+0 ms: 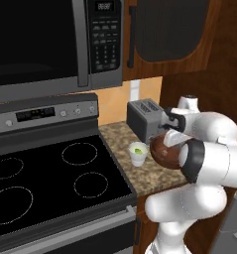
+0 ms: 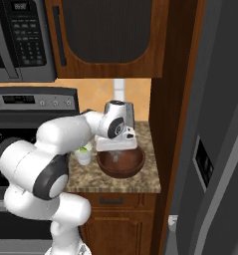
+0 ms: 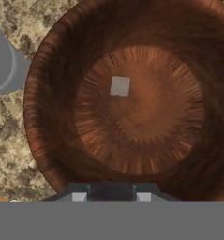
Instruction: Grab a lemon wedge from the fridge and one ice cube from the ice bowl, and put them in the glass of lemonade.
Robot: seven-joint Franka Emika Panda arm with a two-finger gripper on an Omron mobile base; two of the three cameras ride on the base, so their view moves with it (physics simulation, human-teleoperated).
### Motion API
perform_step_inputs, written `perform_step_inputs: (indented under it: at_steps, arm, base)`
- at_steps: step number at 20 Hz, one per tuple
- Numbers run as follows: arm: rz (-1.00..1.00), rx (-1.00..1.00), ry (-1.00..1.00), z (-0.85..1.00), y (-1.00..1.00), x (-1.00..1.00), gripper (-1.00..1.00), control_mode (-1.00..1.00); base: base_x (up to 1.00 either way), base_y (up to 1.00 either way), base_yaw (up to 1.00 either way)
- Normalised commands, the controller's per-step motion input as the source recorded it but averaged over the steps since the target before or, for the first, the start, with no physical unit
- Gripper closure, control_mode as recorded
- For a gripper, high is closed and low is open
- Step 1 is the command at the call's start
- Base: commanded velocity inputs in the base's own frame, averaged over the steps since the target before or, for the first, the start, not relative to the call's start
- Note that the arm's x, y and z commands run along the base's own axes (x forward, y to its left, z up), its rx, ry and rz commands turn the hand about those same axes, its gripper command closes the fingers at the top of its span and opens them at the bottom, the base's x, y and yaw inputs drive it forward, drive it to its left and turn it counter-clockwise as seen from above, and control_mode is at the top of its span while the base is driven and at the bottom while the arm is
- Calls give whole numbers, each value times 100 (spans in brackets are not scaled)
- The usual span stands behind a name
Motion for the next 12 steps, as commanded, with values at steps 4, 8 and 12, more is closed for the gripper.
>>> perform_step_inputs:
  at_steps: [4,8,12]
  arm:
    - [-3,-27,-21,6,33,-58,100,-100]
    - [0,-23,-26,30,35,-50,100,-100]
    - [-3,-21,-22,54,41,-18,100,-100]
  base:
    - [0,0,0]
    - [0,0,0]
    - [0,0,0]
